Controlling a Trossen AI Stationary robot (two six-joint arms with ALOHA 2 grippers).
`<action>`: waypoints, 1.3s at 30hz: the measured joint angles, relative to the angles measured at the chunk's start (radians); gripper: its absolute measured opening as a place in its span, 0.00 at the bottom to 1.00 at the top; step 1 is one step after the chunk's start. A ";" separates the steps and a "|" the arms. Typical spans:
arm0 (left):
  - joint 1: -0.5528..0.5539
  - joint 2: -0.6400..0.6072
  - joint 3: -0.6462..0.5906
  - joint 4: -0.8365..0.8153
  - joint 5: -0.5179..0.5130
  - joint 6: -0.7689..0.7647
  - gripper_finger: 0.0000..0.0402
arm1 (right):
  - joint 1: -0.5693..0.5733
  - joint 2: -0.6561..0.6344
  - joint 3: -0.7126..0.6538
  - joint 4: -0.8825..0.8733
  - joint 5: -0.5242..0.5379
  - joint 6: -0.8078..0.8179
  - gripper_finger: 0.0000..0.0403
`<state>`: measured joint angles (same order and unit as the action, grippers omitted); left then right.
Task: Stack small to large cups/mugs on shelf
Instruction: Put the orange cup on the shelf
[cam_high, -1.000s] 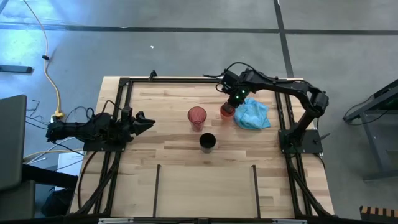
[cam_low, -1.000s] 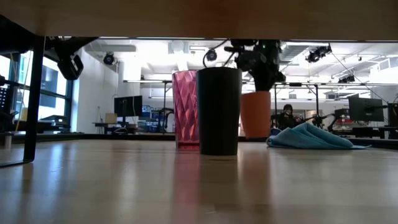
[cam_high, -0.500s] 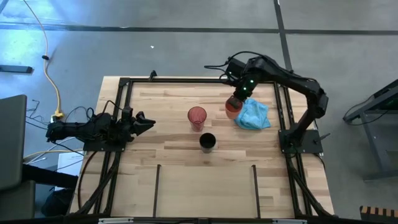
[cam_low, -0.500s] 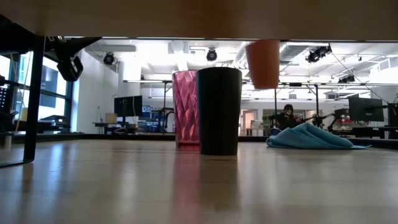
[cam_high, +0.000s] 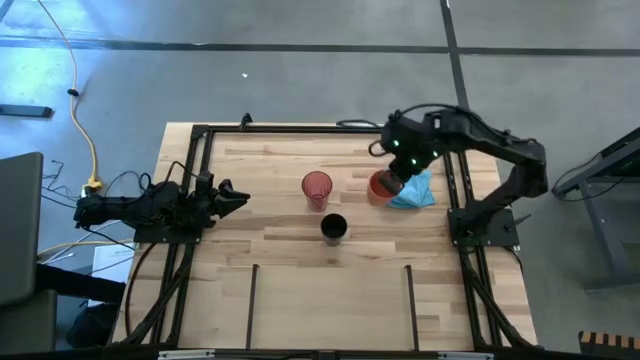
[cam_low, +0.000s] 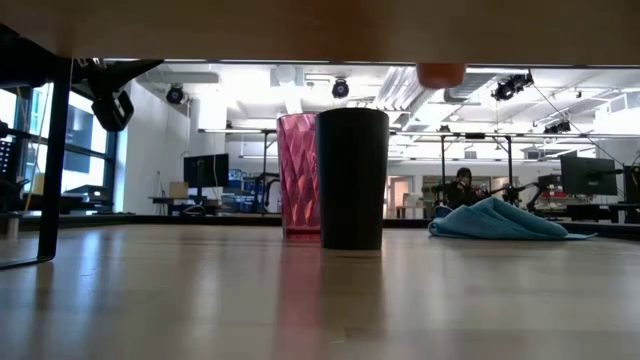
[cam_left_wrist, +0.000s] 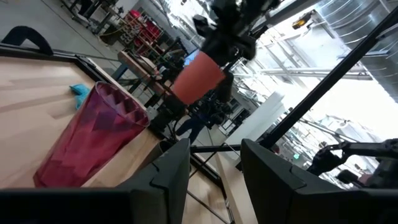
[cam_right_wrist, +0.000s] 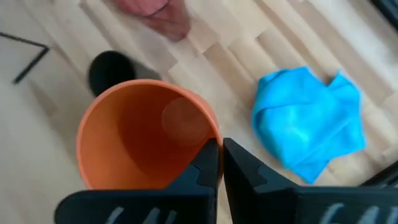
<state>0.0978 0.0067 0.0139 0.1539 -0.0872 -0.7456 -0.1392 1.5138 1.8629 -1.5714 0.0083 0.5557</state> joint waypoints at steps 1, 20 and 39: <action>0.000 0.000 0.000 0.000 0.000 0.000 0.33 | 0.027 -0.002 0.000 0.000 0.005 0.028 0.00; 0.000 0.000 0.000 0.000 -0.032 -0.010 0.33 | 0.527 0.021 -0.002 0.011 0.066 0.571 0.00; 0.000 0.000 0.000 0.001 -0.064 -0.071 0.33 | 0.765 0.134 -0.002 0.125 0.064 0.818 0.00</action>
<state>0.0978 0.0067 0.0143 0.1551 -0.1509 -0.8166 0.6260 1.6482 1.8614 -1.4463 0.0721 1.3742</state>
